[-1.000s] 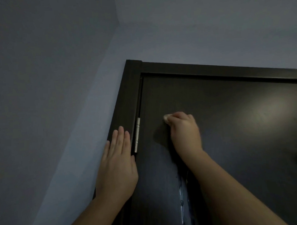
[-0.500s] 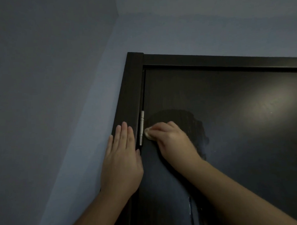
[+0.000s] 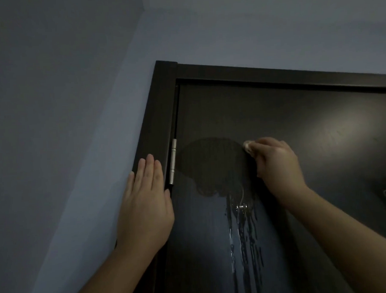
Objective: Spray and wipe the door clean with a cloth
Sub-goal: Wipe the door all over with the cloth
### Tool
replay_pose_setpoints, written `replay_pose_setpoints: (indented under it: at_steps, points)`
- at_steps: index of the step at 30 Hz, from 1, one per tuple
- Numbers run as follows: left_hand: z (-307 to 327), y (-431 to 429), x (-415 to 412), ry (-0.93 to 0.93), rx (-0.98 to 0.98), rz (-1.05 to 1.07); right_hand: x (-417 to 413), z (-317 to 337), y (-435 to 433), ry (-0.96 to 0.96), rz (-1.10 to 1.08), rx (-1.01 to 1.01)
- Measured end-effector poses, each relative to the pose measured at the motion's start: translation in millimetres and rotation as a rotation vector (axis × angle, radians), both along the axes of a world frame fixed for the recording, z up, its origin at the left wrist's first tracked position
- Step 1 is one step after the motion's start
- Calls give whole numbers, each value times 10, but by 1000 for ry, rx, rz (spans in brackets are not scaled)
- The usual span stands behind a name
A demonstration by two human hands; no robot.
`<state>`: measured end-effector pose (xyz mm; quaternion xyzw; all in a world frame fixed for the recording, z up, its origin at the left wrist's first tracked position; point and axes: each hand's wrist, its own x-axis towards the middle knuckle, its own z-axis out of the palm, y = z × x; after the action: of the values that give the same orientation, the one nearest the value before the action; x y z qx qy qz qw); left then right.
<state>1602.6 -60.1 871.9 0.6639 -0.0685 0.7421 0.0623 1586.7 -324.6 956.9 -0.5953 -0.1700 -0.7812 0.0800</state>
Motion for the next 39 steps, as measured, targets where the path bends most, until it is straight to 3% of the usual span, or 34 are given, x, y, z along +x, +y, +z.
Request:
replay_pose_setpoints:
  at_steps: [2, 7, 10, 12, 13, 18, 23, 24, 28, 30, 32, 34, 39]
  points:
    - [4, 10, 1, 0, 5, -4, 42, 39, 201, 7, 22, 47]
    - [-3, -3, -15, 11, 13, -11, -48, -548, 260, 53, 4, -413]
    - [-45, -5, -3, 4, 12, -5, -80, -449, -95, 8, 8, -187]
    - [-53, -12, 3, 4, 16, 4, -28, -270, 5, -5, 49, 19]
    - [-53, -9, 3, 5, 17, 7, -12, -250, 170, 2, 69, 20]
    - [-48, -8, -4, 12, 22, -7, -29, -759, 298, 57, 35, -417]
    - [-122, -5, 1, 19, 45, -34, -10, -529, 183, -43, 103, -38]
    - [-133, -4, -8, 20, 51, -50, 19, -526, 376, -40, 114, -52]
    - [-150, 35, -64, 28, 77, -95, 77, -974, 775, 67, 71, -438]
    - [-187, 72, -71, 25, 98, -88, 60, -932, 694, 51, 98, -400]
    - [-219, 89, -67, 23, 108, -83, 81, -654, 756, 18, 151, -188]
    - [-236, 94, -61, 23, 112, -92, 73, -470, 1002, 16, 174, -101]
    - [-279, 137, -67, 19, 132, -108, 92, -915, 1079, 78, 109, -453]
